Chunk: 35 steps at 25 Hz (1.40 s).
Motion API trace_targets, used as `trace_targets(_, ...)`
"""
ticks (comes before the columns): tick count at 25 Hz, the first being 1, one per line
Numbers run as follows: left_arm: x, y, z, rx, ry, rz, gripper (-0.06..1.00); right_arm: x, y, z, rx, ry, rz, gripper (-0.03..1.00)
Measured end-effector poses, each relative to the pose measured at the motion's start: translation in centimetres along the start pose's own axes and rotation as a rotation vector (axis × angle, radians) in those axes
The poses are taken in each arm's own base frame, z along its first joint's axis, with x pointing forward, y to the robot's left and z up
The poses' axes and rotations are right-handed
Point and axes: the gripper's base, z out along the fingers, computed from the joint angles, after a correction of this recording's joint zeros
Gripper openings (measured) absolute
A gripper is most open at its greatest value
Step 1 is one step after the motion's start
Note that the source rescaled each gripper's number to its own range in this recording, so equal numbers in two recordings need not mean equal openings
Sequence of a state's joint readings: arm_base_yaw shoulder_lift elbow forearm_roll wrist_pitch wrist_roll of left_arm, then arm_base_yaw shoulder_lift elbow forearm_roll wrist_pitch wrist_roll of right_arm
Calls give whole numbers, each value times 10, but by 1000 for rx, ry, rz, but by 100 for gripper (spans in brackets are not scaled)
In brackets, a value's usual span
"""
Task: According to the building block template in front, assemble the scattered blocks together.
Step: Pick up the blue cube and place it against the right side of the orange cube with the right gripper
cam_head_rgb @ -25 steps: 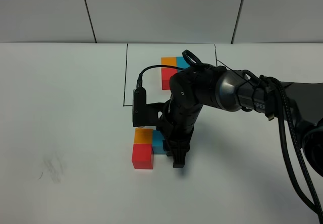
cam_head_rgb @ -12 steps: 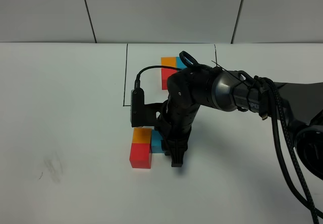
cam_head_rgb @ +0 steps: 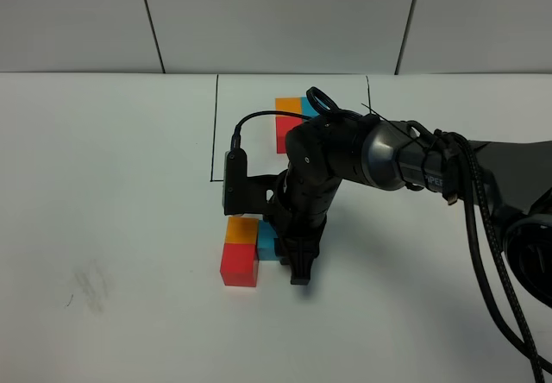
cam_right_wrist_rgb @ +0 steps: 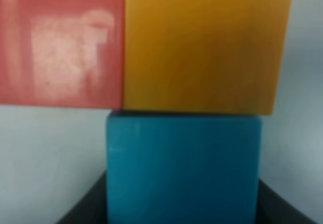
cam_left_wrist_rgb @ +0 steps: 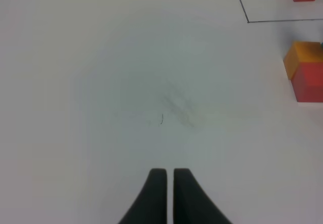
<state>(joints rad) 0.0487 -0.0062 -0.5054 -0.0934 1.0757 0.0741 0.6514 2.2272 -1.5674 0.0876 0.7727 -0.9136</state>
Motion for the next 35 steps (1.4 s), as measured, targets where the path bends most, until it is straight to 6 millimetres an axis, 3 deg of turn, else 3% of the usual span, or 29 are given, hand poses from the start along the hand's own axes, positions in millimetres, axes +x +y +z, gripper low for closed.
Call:
trace_targets(17, 0, 0, 0, 0, 0, 0, 0, 1, -1, 0, 13, 6, 11, 52)
trace_targets(26, 0, 0, 0, 0, 0, 0, 0, 1, -2, 0, 19, 9, 12, 84)
trace_targets(35, 0, 0, 0, 0, 0, 0, 0, 5, -3, -1, 34, 52, 43, 89)
